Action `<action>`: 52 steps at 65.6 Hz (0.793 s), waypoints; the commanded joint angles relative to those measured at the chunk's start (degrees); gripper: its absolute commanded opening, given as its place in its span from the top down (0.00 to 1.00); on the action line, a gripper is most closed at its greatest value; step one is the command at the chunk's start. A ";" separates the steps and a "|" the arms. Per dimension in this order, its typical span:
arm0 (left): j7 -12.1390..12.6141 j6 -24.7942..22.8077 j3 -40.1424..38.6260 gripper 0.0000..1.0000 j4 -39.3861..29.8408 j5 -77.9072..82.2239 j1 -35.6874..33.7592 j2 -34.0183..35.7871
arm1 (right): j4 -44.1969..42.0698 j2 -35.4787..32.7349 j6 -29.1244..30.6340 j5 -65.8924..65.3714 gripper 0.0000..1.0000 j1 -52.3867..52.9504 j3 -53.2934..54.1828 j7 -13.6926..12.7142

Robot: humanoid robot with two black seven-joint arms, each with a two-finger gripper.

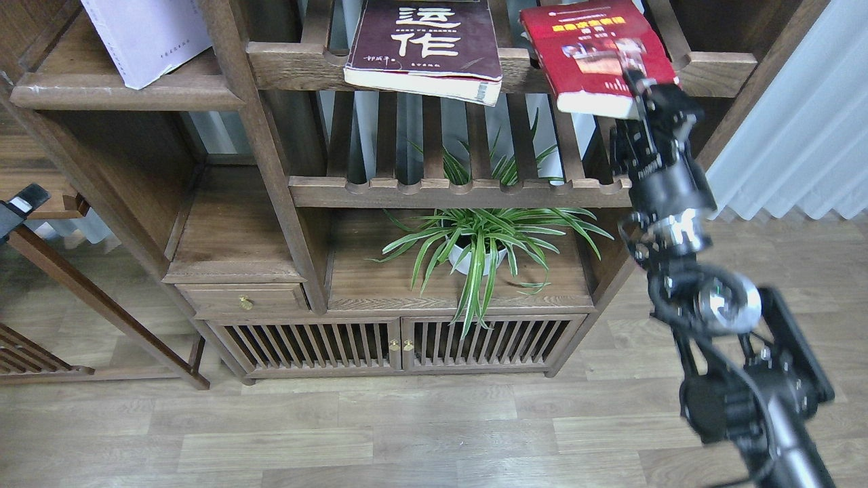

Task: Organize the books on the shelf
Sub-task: 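Reach the right gripper up and tip the red book off the top shelf, then lower the red book toward the left gripper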

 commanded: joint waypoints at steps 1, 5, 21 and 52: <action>-0.05 0.00 0.60 0.00 0.03 -0.54 0.23 -0.21 | 0.26 0.04 5.99 0.12 0.96 -5.92 -0.44 -0.31; -0.05 0.00 0.77 0.00 0.03 -1.25 0.23 -0.92 | 0.26 0.21 8.54 0.30 0.96 -8.39 -0.88 -0.40; -0.05 0.00 3.50 0.00 -1.90 -6.78 2.86 -5.84 | 0.26 0.57 16.60 0.65 0.96 -18.50 -5.45 -0.66; -0.32 0.00 10.09 0.00 -1.03 -7.57 5.94 -17.70 | -0.27 6.98 16.60 -8.58 0.96 -27.02 -10.29 -1.72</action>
